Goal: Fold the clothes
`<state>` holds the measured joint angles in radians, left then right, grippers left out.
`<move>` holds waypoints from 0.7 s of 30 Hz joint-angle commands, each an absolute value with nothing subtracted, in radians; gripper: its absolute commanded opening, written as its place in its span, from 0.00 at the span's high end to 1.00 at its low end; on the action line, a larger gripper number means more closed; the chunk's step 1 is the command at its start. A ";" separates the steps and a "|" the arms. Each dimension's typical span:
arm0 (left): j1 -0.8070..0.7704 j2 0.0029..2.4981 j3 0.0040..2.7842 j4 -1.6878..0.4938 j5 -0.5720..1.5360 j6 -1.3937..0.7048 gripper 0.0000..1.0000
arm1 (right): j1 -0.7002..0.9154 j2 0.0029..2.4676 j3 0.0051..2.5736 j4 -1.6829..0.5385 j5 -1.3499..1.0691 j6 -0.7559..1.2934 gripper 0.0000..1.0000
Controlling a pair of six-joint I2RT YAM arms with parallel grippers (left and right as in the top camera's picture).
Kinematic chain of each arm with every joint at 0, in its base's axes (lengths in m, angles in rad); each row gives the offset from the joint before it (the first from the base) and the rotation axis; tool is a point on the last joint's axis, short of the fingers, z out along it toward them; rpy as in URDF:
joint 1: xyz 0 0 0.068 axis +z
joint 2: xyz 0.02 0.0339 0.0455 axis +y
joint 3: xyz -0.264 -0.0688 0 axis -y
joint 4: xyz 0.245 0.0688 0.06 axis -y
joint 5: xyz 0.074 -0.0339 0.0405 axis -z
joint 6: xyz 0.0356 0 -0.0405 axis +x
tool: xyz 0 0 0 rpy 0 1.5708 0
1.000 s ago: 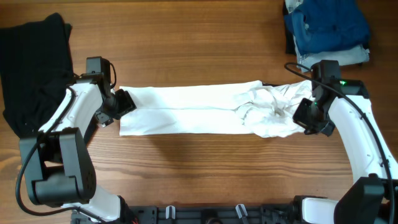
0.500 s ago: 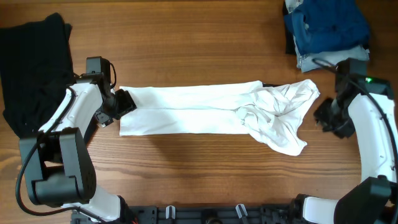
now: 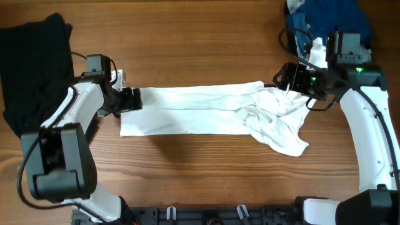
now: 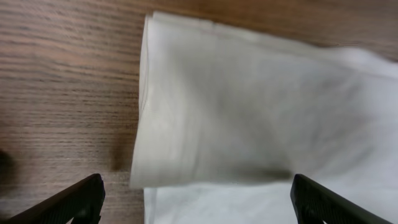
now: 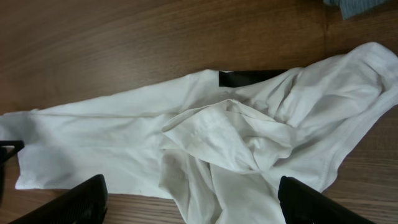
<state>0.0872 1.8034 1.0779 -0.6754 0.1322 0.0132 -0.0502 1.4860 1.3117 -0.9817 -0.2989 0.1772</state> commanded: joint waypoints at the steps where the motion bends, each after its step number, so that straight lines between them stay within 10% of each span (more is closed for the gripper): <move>1: 0.109 1.871 1.066 -0.674 0.160 0.052 0.05 | -0.049 1.482 1.328 -0.972 -0.282 0.156 0.11; 8: 0.109 1.920 1.032 -0.648 0.184 0.101 0.09 | -0.049 1.482 1.328 -0.969 -0.273 0.160 0.10; 16: 0.109 1.979 0.953 -0.505 0.280 0.052 0.83 | -0.049 1.482 1.328 -0.970 -0.272 0.187 0.10; 21: 0.109 1.979 0.953 -0.549 0.278 -0.038 0.96 | -0.049 1.482 1.328 -0.971 -0.273 0.195 0.11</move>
<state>0.1268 1.8675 1.0336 -0.4858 0.2646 0.0383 -0.0502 1.4860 1.3117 -0.9710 -0.2867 0.1802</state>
